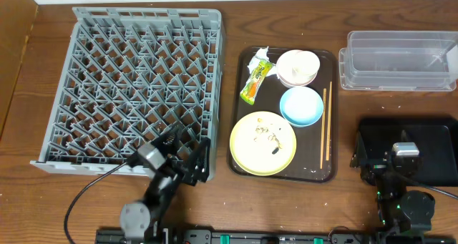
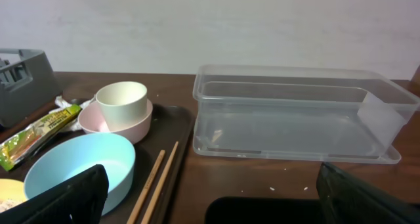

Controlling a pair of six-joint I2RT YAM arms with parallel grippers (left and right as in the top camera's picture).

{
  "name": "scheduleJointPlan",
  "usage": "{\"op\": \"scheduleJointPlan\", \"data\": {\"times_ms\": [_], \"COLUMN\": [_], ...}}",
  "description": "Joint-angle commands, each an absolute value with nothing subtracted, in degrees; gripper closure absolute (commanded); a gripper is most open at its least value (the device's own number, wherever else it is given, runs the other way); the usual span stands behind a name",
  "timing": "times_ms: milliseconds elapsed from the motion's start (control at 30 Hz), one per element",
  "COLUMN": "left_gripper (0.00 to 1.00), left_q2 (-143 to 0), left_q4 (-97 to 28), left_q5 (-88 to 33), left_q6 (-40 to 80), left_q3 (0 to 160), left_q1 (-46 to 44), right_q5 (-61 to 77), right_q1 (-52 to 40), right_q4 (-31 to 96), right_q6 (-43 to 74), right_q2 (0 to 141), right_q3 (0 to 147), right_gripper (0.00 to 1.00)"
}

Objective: Sort waste into correct bins and load items into the dishwasher

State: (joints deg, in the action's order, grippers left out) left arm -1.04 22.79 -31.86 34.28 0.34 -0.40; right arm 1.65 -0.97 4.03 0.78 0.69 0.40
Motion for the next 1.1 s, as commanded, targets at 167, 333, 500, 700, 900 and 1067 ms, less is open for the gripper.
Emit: {"op": "scheduleJointPlan", "data": {"times_ms": [167, 333, 500, 700, 900, 1067], "left_gripper": [0.00, 0.00, 0.00, 0.00, 0.00, 0.00], "left_q2": [-2.4, -14.4, -36.3, -60.1, -73.8, -79.6], "left_q4": [28.2, 6.9, -12.3, -40.1, -57.8, -57.9], "left_q5": [-33.8, -32.4, -42.8, -40.7, -6.7, -4.6], "left_q6": [42.6, 33.2, 24.7, 14.7, 12.5, 12.7], "left_q3": [7.6, 24.1, 45.9, 70.2, 80.0, 80.0], "left_q1": [-0.4, -0.5, -0.7, -9.1, -26.3, -34.6], "right_q5": [1.5, 1.6, 1.5, 1.6, 1.5, 1.5], "right_q1": [-0.7, -0.7, -0.7, -0.7, -0.7, -0.7], "right_q4": [4.2, 4.3, 4.3, 4.2, 4.3, 4.2], "right_q6": [0.1, 0.1, 0.1, 0.1, 0.1, 0.1], "right_q2": [0.4, 0.4, 0.4, 0.4, 0.4, 0.4], "right_q3": [0.3, 0.3, 0.3, 0.3, 0.3, 0.3], "right_gripper": [0.01, 0.01, 0.01, 0.01, 0.01, 0.01]}}
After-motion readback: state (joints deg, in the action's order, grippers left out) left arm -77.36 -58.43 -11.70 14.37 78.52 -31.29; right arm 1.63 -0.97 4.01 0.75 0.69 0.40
